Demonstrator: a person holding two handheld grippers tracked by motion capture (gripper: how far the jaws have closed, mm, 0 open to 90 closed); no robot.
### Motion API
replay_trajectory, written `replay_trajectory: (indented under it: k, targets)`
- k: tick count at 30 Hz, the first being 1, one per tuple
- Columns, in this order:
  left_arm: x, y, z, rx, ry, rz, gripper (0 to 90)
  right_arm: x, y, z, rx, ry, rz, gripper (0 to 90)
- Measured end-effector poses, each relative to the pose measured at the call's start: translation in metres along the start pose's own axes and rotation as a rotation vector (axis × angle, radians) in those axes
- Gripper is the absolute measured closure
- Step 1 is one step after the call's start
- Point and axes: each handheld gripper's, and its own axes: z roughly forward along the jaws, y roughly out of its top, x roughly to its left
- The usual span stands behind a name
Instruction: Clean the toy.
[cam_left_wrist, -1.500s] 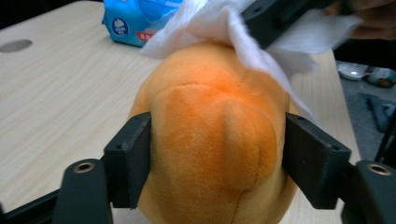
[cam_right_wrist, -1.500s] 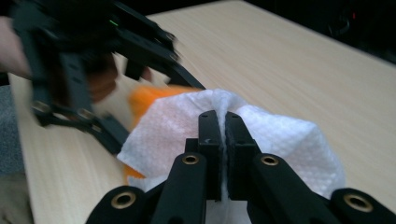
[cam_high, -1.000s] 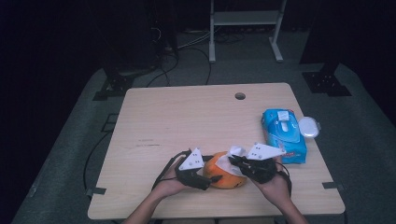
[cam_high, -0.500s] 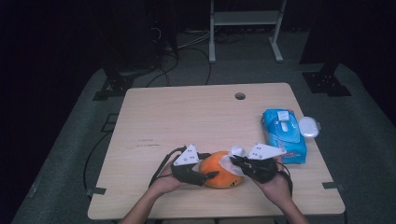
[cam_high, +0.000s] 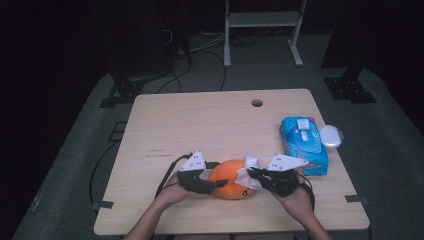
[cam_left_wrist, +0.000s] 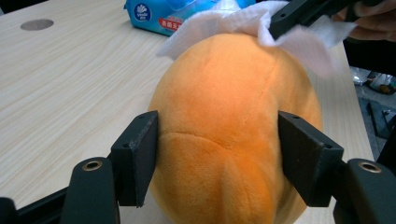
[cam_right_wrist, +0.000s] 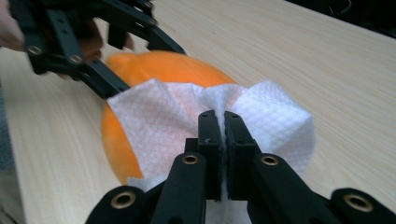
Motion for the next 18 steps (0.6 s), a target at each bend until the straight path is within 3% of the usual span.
replay_trajectory:
  k: [4,10,18]
  targets:
    - [0.0,-0.001,0.001,0.001,0.0,-0.001,33.0,-0.003,0.0,-0.002,0.01,-0.013,0.022,85.7]
    - [0.002,-0.002,0.0,-0.001,-0.002,-0.013,32.8,0.012,0.008,-0.002,0.008,0.002,-0.046,85.8]
    - [0.004,-0.004,0.0,-0.01,-0.007,-0.022,32.4,-0.006,-0.002,-0.004,0.015,-0.01,0.028,85.7]
